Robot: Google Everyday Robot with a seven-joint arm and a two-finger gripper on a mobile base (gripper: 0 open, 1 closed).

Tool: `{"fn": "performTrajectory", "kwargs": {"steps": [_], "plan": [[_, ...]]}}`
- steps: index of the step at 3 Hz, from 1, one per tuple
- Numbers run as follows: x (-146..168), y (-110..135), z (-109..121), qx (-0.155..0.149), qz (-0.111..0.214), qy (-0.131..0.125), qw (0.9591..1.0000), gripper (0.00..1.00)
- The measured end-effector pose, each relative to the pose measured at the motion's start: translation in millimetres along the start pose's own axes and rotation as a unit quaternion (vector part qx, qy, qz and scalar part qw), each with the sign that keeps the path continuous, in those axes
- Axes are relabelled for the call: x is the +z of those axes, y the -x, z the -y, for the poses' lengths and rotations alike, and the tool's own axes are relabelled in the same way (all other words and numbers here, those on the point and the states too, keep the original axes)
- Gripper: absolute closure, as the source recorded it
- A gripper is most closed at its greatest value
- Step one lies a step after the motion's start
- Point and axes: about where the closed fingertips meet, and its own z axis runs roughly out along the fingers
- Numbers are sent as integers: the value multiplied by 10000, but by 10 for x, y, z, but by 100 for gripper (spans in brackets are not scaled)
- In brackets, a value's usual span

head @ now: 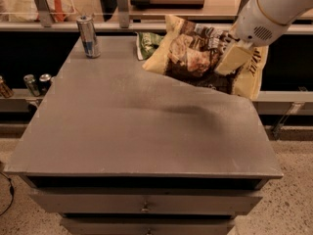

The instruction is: Move brown chip bag near green jalapeno chip bag

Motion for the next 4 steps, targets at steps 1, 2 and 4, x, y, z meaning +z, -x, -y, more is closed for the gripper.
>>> {"fn": "performTrajectory", "kwargs": {"steps": [1, 2, 4], "plan": [[10, -8, 547, 424, 9, -403, 9983, 100], [95, -47, 929, 844, 3, -623, 9945, 100], [462, 43, 1532, 1727, 419, -899, 9800, 100]]}}
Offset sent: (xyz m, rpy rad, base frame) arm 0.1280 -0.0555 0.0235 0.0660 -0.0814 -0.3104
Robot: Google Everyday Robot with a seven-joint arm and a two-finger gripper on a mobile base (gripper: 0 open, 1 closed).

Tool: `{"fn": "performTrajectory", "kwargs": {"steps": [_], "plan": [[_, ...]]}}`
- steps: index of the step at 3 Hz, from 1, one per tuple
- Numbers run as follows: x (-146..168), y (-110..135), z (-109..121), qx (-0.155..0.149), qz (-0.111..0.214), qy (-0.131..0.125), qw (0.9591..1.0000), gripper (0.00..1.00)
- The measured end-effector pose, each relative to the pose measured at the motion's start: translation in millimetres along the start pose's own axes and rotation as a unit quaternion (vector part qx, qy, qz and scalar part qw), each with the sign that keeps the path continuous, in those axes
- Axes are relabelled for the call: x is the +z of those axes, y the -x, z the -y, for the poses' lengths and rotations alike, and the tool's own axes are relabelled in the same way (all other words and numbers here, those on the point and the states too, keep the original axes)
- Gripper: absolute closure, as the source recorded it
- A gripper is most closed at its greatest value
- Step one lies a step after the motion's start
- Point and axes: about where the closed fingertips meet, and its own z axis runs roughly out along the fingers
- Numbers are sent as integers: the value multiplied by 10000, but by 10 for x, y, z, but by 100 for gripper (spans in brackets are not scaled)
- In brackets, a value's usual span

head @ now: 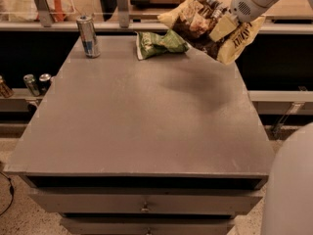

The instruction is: Move brown chip bag near green jalapeno chip bag

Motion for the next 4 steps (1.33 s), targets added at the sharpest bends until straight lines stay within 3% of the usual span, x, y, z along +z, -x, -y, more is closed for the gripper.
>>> {"fn": "performTrajectory", "kwargs": {"steps": [1, 2, 4], "plan": [[205, 76, 120, 352, 137, -52, 9993, 85], [327, 81, 204, 643, 242, -77, 9976, 62], [445, 129, 204, 768, 335, 42, 9965, 15]]}}
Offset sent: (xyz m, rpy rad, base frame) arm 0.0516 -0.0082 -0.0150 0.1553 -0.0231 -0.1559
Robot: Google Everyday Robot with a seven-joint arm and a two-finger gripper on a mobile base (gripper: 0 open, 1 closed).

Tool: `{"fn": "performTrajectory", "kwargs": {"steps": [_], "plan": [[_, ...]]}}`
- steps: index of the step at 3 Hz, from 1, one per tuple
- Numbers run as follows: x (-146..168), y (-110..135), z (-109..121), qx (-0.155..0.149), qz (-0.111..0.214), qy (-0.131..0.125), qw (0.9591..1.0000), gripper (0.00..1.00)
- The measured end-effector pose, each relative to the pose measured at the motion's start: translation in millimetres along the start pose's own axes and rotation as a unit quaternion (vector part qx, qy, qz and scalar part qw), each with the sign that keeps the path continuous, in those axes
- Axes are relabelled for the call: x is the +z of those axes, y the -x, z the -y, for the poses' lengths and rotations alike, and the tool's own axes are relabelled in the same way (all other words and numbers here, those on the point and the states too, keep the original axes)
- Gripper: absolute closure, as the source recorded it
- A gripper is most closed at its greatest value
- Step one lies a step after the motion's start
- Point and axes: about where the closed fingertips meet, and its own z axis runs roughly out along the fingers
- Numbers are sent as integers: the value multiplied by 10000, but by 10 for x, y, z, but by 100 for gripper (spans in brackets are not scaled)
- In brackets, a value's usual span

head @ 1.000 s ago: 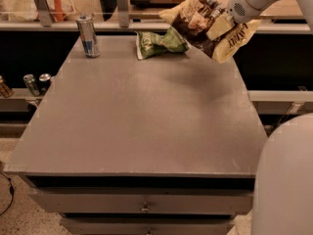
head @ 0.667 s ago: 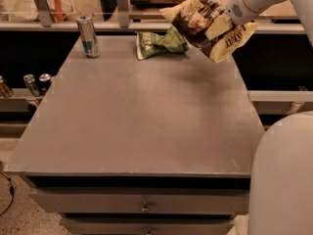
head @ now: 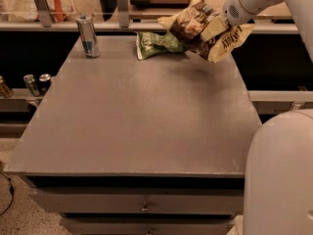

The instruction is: Move brown chip bag near green jalapeno chip bag

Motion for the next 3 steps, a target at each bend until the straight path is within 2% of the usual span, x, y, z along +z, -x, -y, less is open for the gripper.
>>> {"fn": "performTrajectory", "kwargs": {"steps": [1, 2, 3], "plan": [[22, 30, -35, -23, -20, 46, 10000, 0], [23, 32, -37, -25, -21, 48, 10000, 0], [-67, 13, -113, -211, -48, 180, 9996, 0]]}}
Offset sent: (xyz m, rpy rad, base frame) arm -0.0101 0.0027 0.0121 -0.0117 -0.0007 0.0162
